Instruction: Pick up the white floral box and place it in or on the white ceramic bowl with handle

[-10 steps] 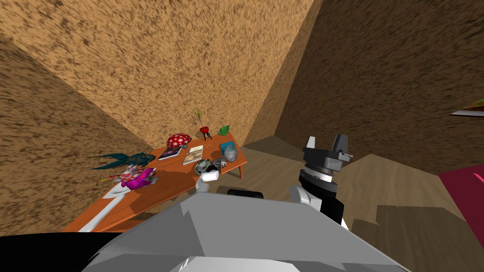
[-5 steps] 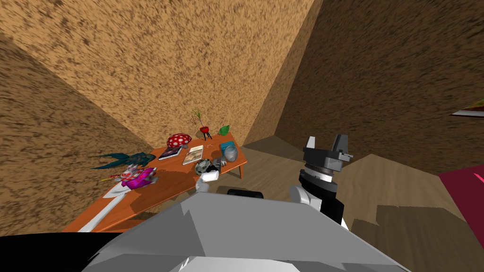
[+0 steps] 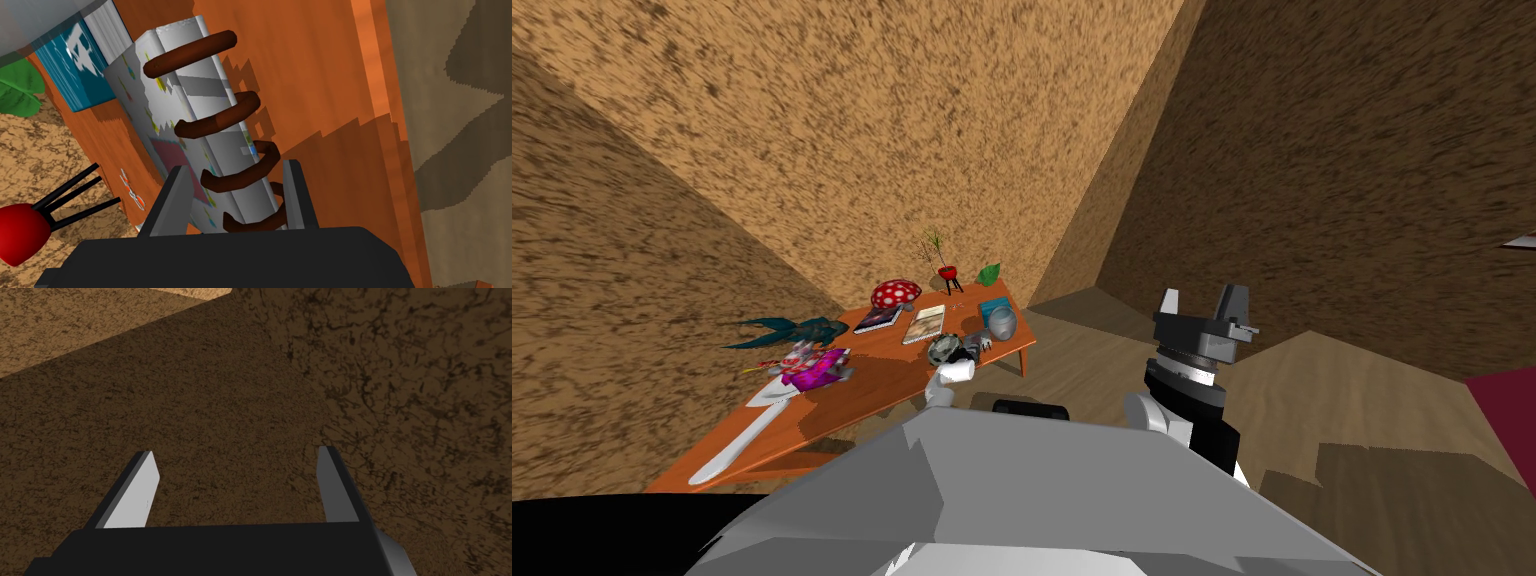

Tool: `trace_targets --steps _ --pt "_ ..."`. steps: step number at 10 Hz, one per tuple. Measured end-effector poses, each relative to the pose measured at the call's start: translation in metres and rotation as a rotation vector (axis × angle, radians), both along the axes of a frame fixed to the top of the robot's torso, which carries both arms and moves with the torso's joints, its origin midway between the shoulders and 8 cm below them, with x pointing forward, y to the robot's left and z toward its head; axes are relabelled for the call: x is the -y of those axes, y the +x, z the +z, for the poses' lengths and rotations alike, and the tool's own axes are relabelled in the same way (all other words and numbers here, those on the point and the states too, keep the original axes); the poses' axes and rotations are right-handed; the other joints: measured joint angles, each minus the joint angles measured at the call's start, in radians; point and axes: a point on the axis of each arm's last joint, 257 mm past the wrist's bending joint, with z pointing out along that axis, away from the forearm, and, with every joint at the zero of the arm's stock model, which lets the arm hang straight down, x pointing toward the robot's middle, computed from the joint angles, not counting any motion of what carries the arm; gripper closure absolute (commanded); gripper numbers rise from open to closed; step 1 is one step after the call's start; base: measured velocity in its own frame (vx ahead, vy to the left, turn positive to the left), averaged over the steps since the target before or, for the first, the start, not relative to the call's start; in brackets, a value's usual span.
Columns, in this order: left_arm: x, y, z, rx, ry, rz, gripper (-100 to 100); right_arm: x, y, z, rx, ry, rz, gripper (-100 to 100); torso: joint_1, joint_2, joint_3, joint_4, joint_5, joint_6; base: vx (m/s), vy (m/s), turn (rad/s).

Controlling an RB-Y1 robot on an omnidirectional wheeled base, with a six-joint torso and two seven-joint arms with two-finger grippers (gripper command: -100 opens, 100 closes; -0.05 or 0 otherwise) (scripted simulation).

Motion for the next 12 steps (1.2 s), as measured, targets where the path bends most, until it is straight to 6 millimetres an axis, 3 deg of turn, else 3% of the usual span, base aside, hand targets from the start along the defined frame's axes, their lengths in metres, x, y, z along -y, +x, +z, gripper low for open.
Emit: trace_targets --steps 1,7,12 --pt "0.0 0.0 0.0 -0.001 0.0 0.0 100 0.0 0.0 0.0 0.0 0.0 0.0 0 0.0 -0.001 0.0 0.0 0.0 0.0 -0.091 -0.015 0.072" --pt "-0.022 0.023 0.043 0.043 -0.001 0.018 100 0.0 0.0 0.0 0.0 0.0 0.0 0 0.004 0.006 0.005 0.003 -0.002 -0.003 -0.073 0.034 0.043" --pt "-0.025 0.035 0.077 0.062 -0.034 0.031 100 0.0 0.0 0.0 0.0 0.0 0.0 0 0.005 0.009 0.006 0.004 -0.003 -0.006 -0.046 0.047 0.042"
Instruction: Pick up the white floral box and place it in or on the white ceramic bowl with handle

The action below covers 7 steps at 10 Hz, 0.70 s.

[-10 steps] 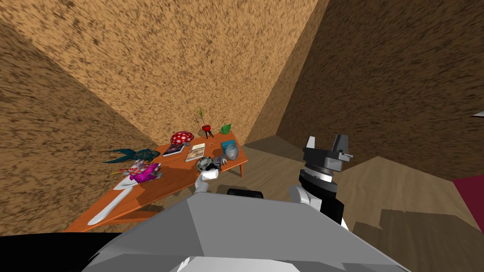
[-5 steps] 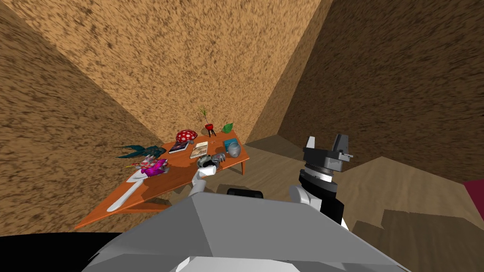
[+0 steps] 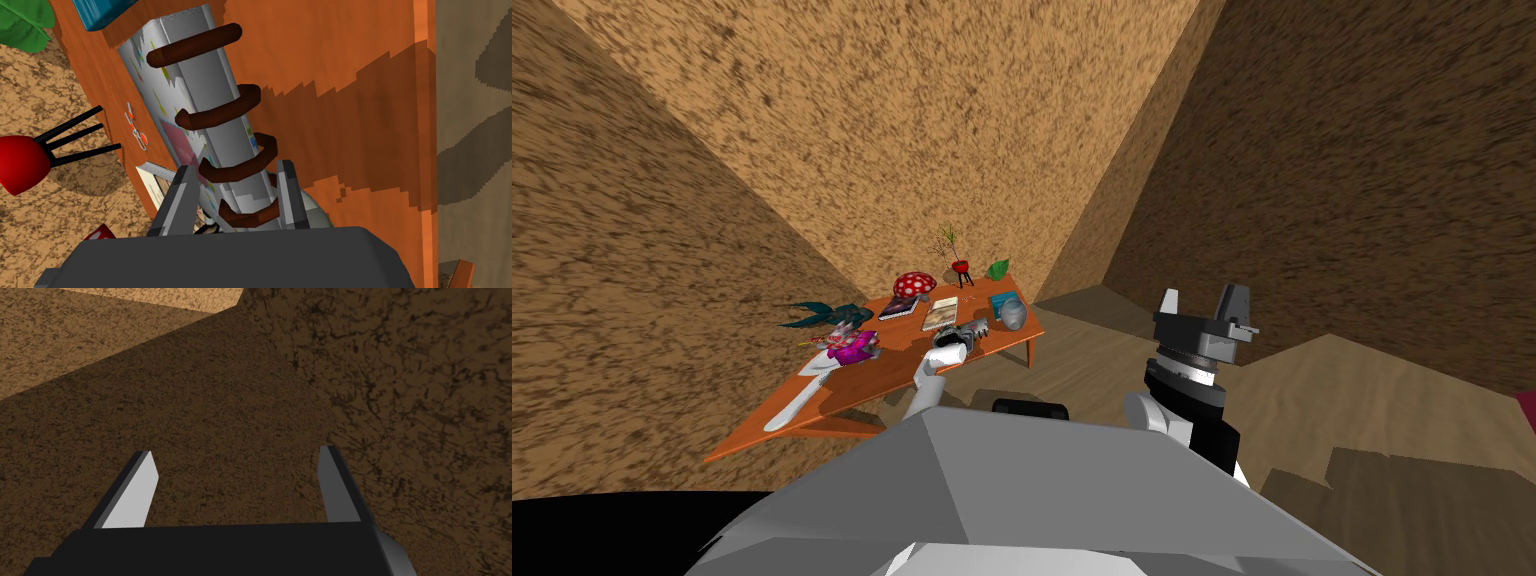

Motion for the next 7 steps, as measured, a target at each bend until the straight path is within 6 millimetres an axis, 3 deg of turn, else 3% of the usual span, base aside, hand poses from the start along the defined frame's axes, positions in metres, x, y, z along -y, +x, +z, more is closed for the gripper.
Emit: trace_targets --steps 7 --pt "0.003 0.005 0.038 0.012 -0.044 -0.001 100 0.0 0.0 0.0 0.0 0.0 0.0 0 0.001 0.002 0.001 0.001 -0.001 -0.003 -0.031 0.026 0.022"
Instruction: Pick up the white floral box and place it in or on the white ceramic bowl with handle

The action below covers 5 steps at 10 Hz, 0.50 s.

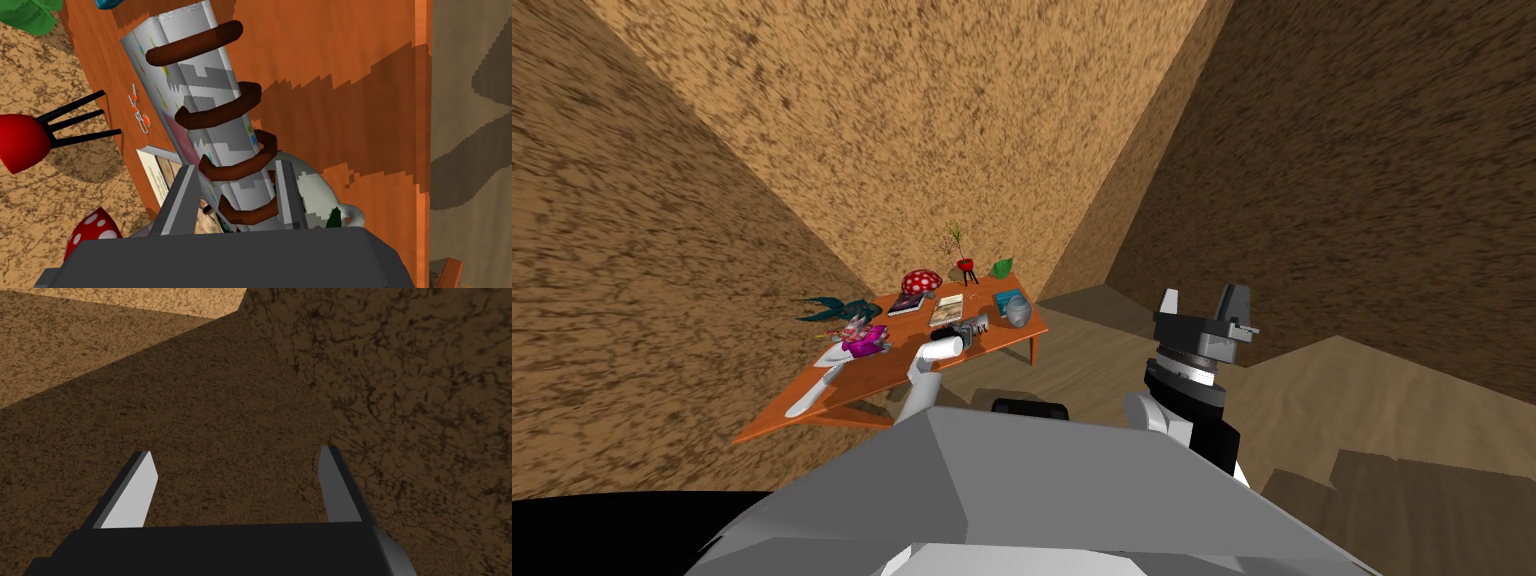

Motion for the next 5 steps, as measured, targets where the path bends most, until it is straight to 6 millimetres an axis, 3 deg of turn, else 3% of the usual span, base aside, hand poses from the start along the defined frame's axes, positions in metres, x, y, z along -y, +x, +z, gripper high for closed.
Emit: trace_targets --steps 5 --pt "0.002 -0.01 0.019 -0.013 -0.006 -0.012 100 0.0 0.0 0.0 0.0 0.0 0.0 0 -0.001 -0.001 0.0 0.001 -0.001 0.001 0.01 0.034 -0.029"
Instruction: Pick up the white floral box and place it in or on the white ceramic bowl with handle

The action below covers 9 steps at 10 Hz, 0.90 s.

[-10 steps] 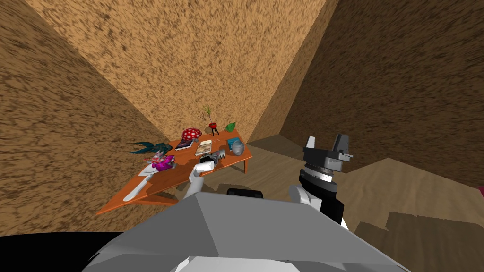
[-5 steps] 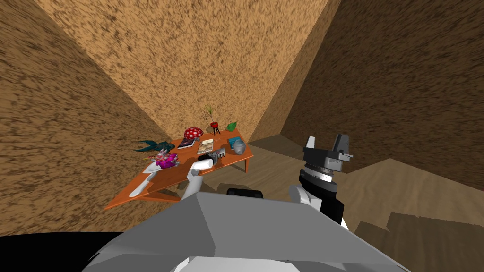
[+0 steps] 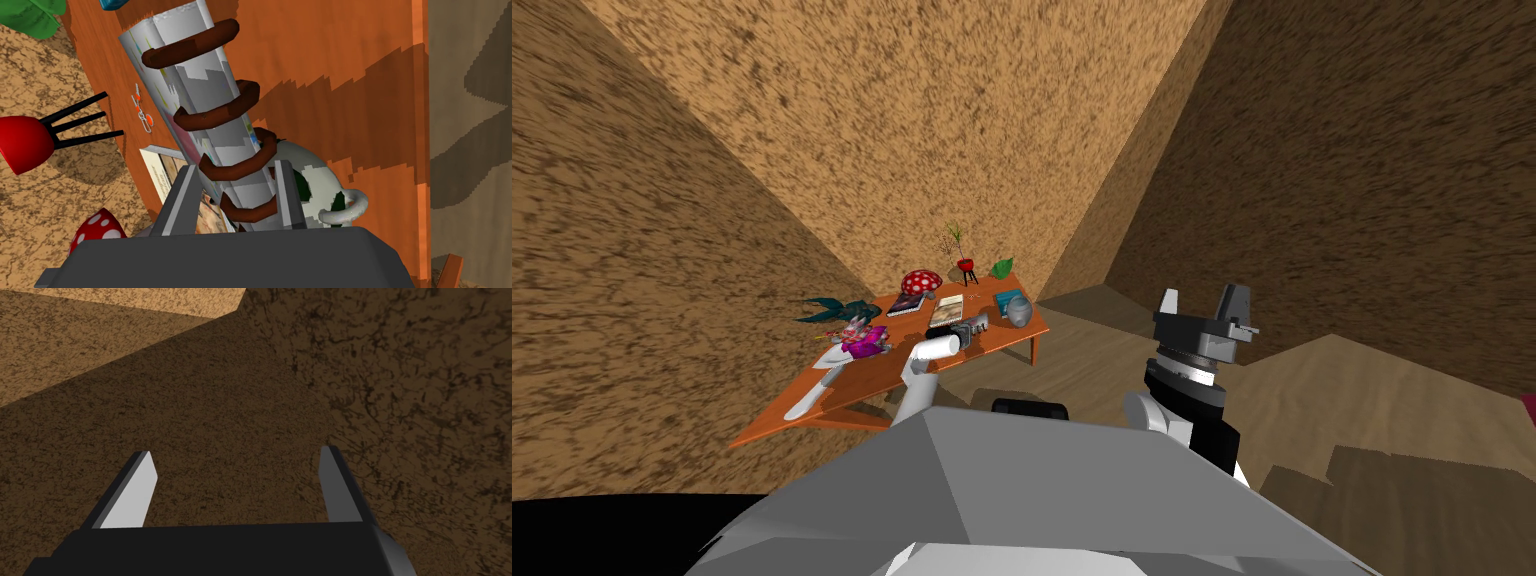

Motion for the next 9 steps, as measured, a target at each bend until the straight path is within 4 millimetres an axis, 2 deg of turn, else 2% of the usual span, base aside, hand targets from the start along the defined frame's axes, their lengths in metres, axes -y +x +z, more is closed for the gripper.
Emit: trace_targets --steps 4,8,9 --pt "-0.002 -0.018 0.007 -0.037 0.022 -0.012 100 0.0 0.0 0.0 0.0 0.0 0.0 0 0.001 -0.002 -0.001 0.001 -0.001 0.0 0.051 0.073 -0.065" --pt "-0.013 -0.045 0.009 -0.084 0.063 -0.021 100 0.0 0.0 0.0 0.0 0.0 0.0 0 0.003 -0.003 0.0 0.001 -0.002 0.0 0.063 0.088 -0.062" --pt "-0.013 -0.045 0.01 -0.086 0.065 -0.022 -100 0.0 0.0 0.0 0.0 0.0 0.0 0 -0.001 -0.001 0.0 0.002 -0.002 0.001 0.007 0.01 0.002"
